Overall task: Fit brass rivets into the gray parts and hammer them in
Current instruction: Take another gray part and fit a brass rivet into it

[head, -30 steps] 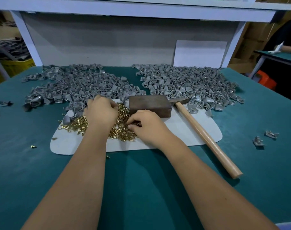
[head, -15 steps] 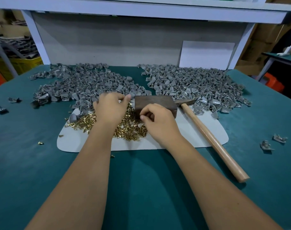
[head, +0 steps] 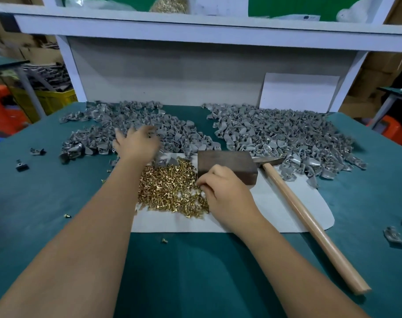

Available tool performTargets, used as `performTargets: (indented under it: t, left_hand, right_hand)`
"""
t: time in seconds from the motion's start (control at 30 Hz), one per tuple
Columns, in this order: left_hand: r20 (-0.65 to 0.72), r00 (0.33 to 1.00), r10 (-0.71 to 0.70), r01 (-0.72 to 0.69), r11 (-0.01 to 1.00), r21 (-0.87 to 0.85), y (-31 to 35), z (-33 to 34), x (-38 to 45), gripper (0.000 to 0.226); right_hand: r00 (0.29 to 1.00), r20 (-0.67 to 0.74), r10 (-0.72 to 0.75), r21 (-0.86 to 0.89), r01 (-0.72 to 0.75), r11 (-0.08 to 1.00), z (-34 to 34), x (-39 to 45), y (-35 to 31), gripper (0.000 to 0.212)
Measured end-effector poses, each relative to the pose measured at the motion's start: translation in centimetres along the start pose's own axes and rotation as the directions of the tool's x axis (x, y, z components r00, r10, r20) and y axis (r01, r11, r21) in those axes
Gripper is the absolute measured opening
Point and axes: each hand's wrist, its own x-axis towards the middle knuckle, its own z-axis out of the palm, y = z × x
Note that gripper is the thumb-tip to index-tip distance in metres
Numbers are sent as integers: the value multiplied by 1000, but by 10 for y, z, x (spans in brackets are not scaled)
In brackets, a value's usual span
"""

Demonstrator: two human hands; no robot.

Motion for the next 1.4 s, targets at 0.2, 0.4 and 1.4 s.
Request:
performTargets:
  t: [0.2, 0.4, 1.4]
  left_hand:
    - [207, 974, -91, 58, 986, 159, -13, 2, 36, 83]
    - [384, 908, 168, -218, 972, 91, -9, 1, 36, 74]
    - [-189, 960, 206, -248, 939, -239, 58, 14, -67, 16]
  right_hand:
    - [998, 38, -53, -33, 54, 998, 5, 1, 3, 20]
    - [998, 49, -27, 16, 26, 1000, 4, 1, 6, 18]
    - [921, -317, 225, 229, -156, 961, -5, 1, 10, 16]
